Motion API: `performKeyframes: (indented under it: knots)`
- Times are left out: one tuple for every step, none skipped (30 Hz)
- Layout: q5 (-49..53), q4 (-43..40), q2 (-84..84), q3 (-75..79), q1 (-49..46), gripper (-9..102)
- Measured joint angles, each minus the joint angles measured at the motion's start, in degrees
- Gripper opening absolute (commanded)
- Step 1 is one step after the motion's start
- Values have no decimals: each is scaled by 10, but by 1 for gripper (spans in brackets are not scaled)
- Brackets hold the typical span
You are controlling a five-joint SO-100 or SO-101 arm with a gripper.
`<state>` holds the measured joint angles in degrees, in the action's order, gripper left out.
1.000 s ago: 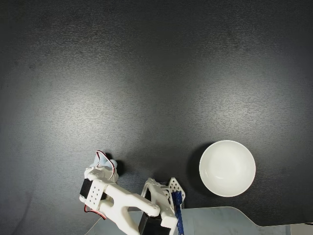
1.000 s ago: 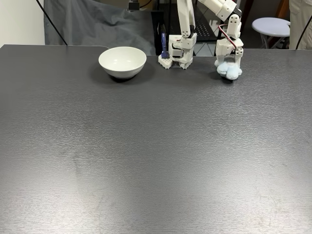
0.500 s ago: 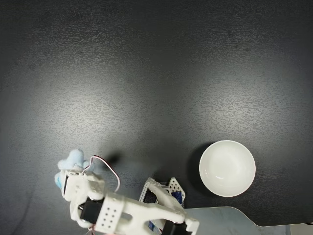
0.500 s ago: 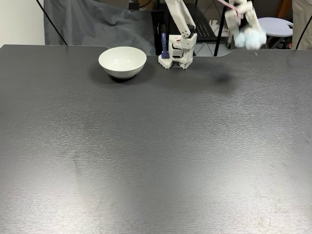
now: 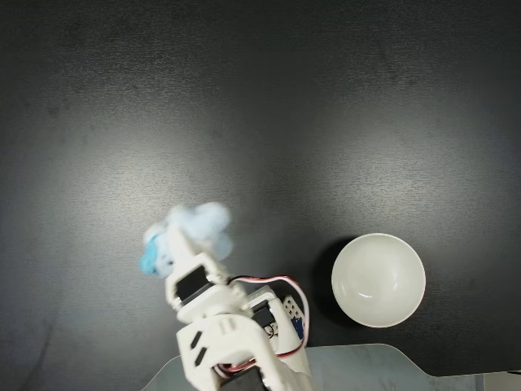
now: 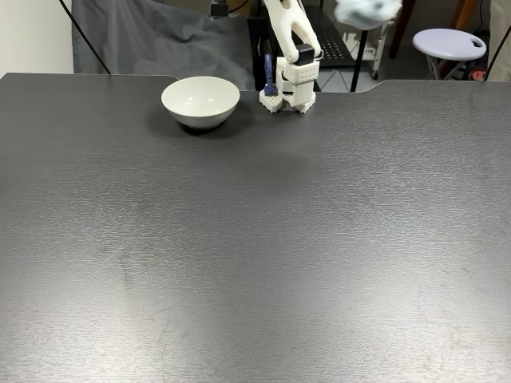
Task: Grasp a skyblue doll and put it in the white bowl.
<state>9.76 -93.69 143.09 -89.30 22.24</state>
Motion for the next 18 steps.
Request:
performKeyframes:
  knots:
    - [0,0,0,2,-41,-1]
    - [0,0,0,4,-80,-1]
    - [0,0,0,4,-117,-1]
    - [0,0,0,4,-151,-1]
    - [0,0,0,4,-185,-1]
    - [0,0,0,4,-218,-1]
    - [0,0,0,4,-251,-1]
    - [0,0,0,4,-286,-1]
    - [0,0,0,4,-318,-1]
    - [0,0,-1,4,-352,-1]
    - [0,0,-4,4,-386,-1]
    - [0,0,-10,4,-419,-1]
    - [0,0,-18,4,-454,-1]
    - [0,0,-30,2,-490,-1]
    - [0,0,-36,-5,-528,-1]
    - [0,0,-40,-14,-569,-1]
    - [0,0,-41,-24,-611,-1]
    - [0,0,-42,-32,-654,-1]
